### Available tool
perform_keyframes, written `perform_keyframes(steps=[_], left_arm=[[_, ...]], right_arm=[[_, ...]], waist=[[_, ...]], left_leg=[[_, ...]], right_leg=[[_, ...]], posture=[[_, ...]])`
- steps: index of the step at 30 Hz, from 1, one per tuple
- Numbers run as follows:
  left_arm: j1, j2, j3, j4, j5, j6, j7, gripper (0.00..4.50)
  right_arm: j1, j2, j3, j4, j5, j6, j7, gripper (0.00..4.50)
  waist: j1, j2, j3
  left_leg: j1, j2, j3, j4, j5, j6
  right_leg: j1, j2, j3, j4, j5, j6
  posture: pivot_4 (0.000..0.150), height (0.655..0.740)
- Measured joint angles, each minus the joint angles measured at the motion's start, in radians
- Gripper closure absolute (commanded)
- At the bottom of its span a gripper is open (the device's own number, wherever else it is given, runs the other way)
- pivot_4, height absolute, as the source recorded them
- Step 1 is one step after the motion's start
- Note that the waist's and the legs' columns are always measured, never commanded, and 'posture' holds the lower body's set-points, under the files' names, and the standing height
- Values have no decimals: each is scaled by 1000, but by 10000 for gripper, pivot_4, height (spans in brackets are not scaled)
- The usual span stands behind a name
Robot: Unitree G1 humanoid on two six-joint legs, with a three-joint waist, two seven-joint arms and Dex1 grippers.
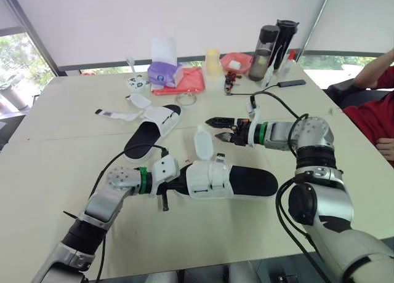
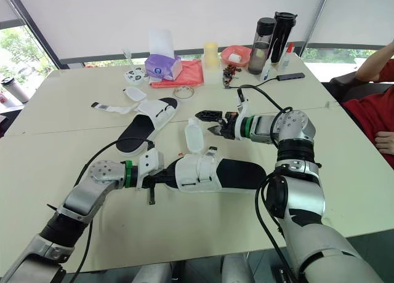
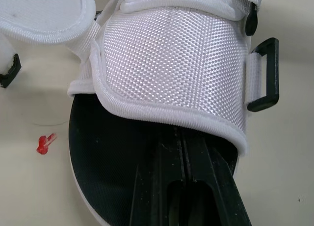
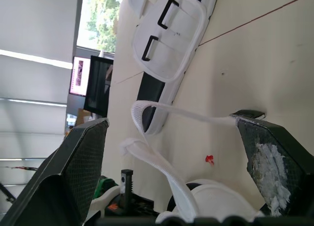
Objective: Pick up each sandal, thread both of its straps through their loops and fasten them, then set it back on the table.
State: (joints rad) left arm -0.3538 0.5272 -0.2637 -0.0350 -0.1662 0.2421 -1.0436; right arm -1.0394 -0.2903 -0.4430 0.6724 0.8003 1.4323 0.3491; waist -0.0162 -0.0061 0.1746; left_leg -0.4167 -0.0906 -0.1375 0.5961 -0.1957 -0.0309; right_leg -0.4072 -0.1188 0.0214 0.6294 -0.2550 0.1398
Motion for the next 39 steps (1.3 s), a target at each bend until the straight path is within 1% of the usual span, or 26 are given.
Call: perform_keyframes(steps=[5, 9, 12, 13, 15, 19, 21, 22, 24, 26, 29, 30, 32, 34, 35, 37, 38, 39], left_arm=[[-5, -9, -1, 18, 2, -17, 2, 45000], [-13, -15, -3, 39, 6, -37, 2, 45000], [-13, -18, -5, 46, 6, -47, 4, 45000], [-13, -19, -6, 49, 6, -54, 5, 45000], [-12, -19, -6, 51, 7, -56, 8, 45000], [-10, -21, -7, 51, 7, -59, 21, 45000], [-9, -21, -8, 50, 7, -59, 23, 45000], [-9, -21, -8, 50, 6, -59, 23, 45000], [-9, -21, -8, 50, 6, -60, 24, 45000], [-8, -22, -9, 50, 6, -60, 24, 45000], [-9, -22, -10, 52, 6, -61, 24, 45000], [-12, -23, -13, 54, 6, -61, 24, 45000], [-10, -25, -15, 55, 6, -65, 23, 45000], [-11, -23, -15, 60, 6, -72, 22, 45000], [-13, -24, -16, 64, 6, -73, 22, 45000], [-13, -25, -17, 67, 6, -75, 22, 45000], [-12, -24, -17, 73, 6, -75, 20, 45000], [-15, -23, -17, 76, 6, -76, 19, 45000]], right_arm=[[-8, 55, -38, 7, 0, 7, -27, 382], [-50, 108, -77, 69, 0, -29, -46, 382], [-79, 125, -90, 123, -3, -85, -57, 382], [-88, 126, -98, 144, -5, -113, -64, 2688], [-94, 130, -103, 168, -14, -160, -76, 8734], [-94, 139, -99, 184, -33, -227, -80, 28441], [-94, 139, -99, 184, -33, -242, -75, 39918], [-94, 139, -99, 184, -33, -243, -70, 44697], [-81, 139, -68, 152, -40, -247, -43, 44697], [-43, 138, 1, 67, -53, -262, 14, 44697], [46, 132, 110, -110, -62, -298, 124, 44697], [103, 117, 177, -216, -86, -354, 182, 44697], [228, 79, 293, -410, -140, -495, 293, 44697], [324, 35, 373, -544, -198, -629, 380, 44697], [369, 3, 423, -601, -252, -734, 424, 44697], [469, -83, 534, -695, -404, -1046, 531, 44697], [509, -110, 578, -713, -473, -1195, 580, 44697], [539, -133, 615, -715, -536, -1344, 616, 44697]], waist=[[-1, 0, 0], [-2, 0, 0], [-1, 0, 0], [-1, 0, 0], [-1, 0, 0], [-3, 0, 0], [-3, 0, 0], [-3, 0, 0], [-3, 0, 0], [-3, 0, 0], [-2, 0, 0], [0, 0, -1], [1, 0, -1], [-1, 0, -1], [-2, 0, -1], [1, 0, -1], [-2, 0, -1], [-4, 0, -1]], left_leg=[[1, 0, 0, 0, 0, 0], [2, 0, 0, 0, 0, 0], [2, 0, 0, 0, 0, 0], [3, 0, 0, 1, 0, 0], [3, 0, 0, 1, 0, 0], [3, 0, 0, 1, 0, -1], [3, 0, 0, 1, 0, -1], [3, 0, 0, 1, 1, -1], [4, 0, 0, 1, 1, -1], [4, 0, 0, 1, 1, -1], [4, 0, 0, 1, 1, -1], [4, 0, 0, 1, 1, -1], [4, -1, 1, 1, 0, -1], [4, -1, 1, 1, 0, -1], [4, -1, 1, 1, 0, -1], [7, -2, 4, 1, 0, -1], [9, -1, 4, 1, 0, -1], [10, -1, 4, 1, 0, -1]], right_leg=[[0, 0, 0, 1, 0, 0], [1, 0, 0, 1, 0, 0], [2, 0, 0, 1, 0, 0], [2, 0, 0, 1, 0, 0], [2, 0, 0, 1, 0, 0], [2, 0, 0, 2, 0, 0], [2, 0, 0, 2, 0, 0], [2, 0, 0, 2, 0, 0], [2, 0, 0, 2, 0, 0], [3, 1, 0, 2, 0, 0], [3, 0, 0, 2, 0, 0], [3, 1, 0, 2, 0, 0], [4, 0, 0, 2, -1, 2], [4, 0, 0, 2, -1, 2], [4, 0, 0, 2, -1, 2], [7, 0, -1, 1, -2, 3], [10, 0, -1, 0, -4, 7], [10, 0, -1, 0, -5, 7]], posture=[[1500, 7400], [1500, 7400], [1500, 7400], [1500, 7400], [1500, 7400], [1500, 7400], [1500, 7400], [1500, 7400], [1500, 7400], [1500, 7400], [1500, 7400], [1500, 7400], [1500, 7400], [1500, 7400], [1500, 7400], [1500, 7400], [1500, 7400], [1500, 7400]])
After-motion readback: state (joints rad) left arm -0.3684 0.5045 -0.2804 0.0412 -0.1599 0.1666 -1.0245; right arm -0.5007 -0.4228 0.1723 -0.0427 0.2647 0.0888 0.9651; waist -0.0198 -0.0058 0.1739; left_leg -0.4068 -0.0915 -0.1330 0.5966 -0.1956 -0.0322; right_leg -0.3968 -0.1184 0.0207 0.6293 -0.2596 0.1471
